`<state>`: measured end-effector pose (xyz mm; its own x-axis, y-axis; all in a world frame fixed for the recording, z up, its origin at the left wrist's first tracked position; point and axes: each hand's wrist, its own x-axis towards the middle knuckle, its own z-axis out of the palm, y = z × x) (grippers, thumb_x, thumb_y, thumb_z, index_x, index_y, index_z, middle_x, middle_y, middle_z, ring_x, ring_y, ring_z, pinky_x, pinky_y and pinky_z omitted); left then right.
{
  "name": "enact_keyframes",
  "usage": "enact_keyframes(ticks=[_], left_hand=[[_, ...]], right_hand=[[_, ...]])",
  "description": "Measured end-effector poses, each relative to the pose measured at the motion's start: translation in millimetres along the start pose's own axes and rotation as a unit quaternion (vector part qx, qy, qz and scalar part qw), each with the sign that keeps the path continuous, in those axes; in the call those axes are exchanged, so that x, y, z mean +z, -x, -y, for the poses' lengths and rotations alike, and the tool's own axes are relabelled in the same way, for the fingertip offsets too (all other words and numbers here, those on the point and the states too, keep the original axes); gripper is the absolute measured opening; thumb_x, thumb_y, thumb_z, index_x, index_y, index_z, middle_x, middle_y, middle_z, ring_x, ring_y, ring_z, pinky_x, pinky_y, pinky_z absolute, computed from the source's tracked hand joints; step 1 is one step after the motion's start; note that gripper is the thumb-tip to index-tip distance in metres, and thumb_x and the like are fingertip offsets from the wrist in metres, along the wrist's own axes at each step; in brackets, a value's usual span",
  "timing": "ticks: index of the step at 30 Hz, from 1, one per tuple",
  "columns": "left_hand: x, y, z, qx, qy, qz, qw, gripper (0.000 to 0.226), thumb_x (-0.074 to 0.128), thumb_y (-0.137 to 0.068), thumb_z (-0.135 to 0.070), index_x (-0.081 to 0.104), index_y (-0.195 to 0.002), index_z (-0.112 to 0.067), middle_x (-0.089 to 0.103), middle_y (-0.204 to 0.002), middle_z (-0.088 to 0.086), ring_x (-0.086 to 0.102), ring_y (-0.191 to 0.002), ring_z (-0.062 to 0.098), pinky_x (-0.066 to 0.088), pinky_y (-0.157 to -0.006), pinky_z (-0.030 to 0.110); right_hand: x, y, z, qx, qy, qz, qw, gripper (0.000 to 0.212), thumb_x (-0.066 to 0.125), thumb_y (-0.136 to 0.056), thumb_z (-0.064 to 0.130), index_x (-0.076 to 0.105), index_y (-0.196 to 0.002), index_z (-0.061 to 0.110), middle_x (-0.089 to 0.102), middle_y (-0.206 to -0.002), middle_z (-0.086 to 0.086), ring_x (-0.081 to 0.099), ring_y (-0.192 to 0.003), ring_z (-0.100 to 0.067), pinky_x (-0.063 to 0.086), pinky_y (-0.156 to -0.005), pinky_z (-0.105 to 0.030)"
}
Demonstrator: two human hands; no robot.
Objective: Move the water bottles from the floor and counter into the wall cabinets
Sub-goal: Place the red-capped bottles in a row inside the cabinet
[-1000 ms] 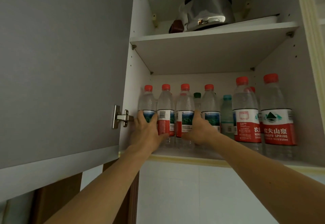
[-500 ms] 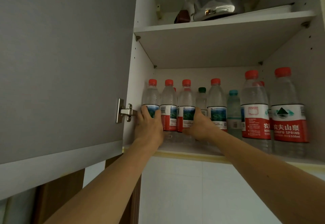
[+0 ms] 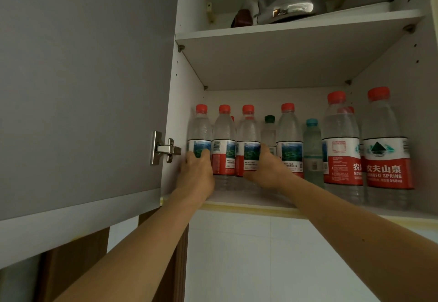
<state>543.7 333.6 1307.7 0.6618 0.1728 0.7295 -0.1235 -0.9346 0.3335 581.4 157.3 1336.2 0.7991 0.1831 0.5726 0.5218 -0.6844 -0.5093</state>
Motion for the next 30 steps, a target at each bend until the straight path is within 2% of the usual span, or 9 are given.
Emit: enact_keyframes(ticks=[8,13,16,20,24,27,30], left_hand=[[1.1,-2.3,2.0,0.012,0.016,0.026,0.999,0.063,0.071,-0.093,-0.024,0.037,-0.146,-0.024,0.038,-0.138,0.015,0.048,-0.124,0.034,0.046,-0.106,0.050],[1.9,-1.5,3.0,0.029,0.024,0.008,0.999,0.069,0.072,-0.091,-0.038,0.037,-0.149,-0.027,0.040,-0.137,0.013,0.051,-0.123,0.031,0.048,-0.104,0.049],[1.7,-0.6,2.5,0.037,0.025,-0.020,0.999,0.070,0.071,-0.091,-0.040,0.036,-0.151,-0.028,0.041,-0.137,0.014,0.050,-0.124,0.031,0.049,-0.103,0.048],[-2.8,2.0,-3.1,0.067,0.065,-0.090,0.992,0.077,0.073,-0.090,-0.035,0.032,-0.154,-0.026,0.040,-0.142,0.012,0.044,-0.130,0.030,0.050,-0.101,0.049],[-6.1,4.9,-10.7,0.099,0.088,-0.130,0.983,0.073,0.075,-0.087,-0.035,0.040,-0.149,-0.020,0.040,-0.144,0.010,0.043,-0.131,0.029,0.047,-0.098,0.043],[-7.0,4.6,-20.7,0.112,0.108,-0.125,0.980,0.074,0.074,-0.086,-0.040,0.040,-0.149,-0.019,0.040,-0.146,0.008,0.046,-0.129,0.028,0.048,-0.095,0.041],[-7.5,-2.5,-45.9,0.134,0.142,-0.117,0.974,0.076,0.072,-0.088,-0.045,0.035,-0.151,-0.022,0.037,-0.150,0.005,0.048,-0.131,0.027,0.047,-0.097,0.041]], right_hand=[[1.1,-2.9,-0.5,0.005,0.000,0.000,1.000,0.080,0.079,-0.085,0.017,0.029,-0.147,0.017,0.060,-0.132,-0.010,0.061,-0.120,-0.028,0.048,-0.103,-0.047],[1.6,0.6,0.5,0.006,0.003,-0.006,1.000,0.080,0.078,-0.086,0.019,0.028,-0.148,0.017,0.060,-0.133,-0.010,0.060,-0.122,-0.029,0.046,-0.105,-0.048],[0.1,8.8,4.2,0.000,0.021,-0.020,1.000,0.069,0.074,-0.090,0.021,0.033,-0.146,0.017,0.060,-0.133,-0.010,0.060,-0.121,-0.030,0.047,-0.104,-0.048],[-15.9,33.3,10.9,-0.077,0.078,-0.145,0.983,0.042,0.063,-0.097,0.020,0.048,-0.136,0.016,0.061,-0.129,-0.009,0.062,-0.111,-0.028,0.057,-0.092,-0.043],[-48.2,66.7,0.9,-0.165,0.157,-0.276,0.934,0.042,0.063,-0.095,0.023,0.052,-0.135,0.017,0.048,-0.138,-0.005,0.044,-0.125,-0.024,0.049,-0.100,-0.039],[-73.4,88.8,-19.2,-0.154,0.199,-0.331,0.910,0.049,0.067,-0.090,0.023,0.051,-0.136,0.016,0.044,-0.141,-0.009,0.038,-0.128,-0.029,0.043,-0.106,-0.044],[-90.4,103.2,-44.7,-0.081,0.229,-0.338,0.909,0.067,0.072,-0.088,0.031,0.040,-0.145,0.020,0.033,-0.148,-0.012,0.031,-0.135,-0.034,0.035,-0.110,-0.049]])
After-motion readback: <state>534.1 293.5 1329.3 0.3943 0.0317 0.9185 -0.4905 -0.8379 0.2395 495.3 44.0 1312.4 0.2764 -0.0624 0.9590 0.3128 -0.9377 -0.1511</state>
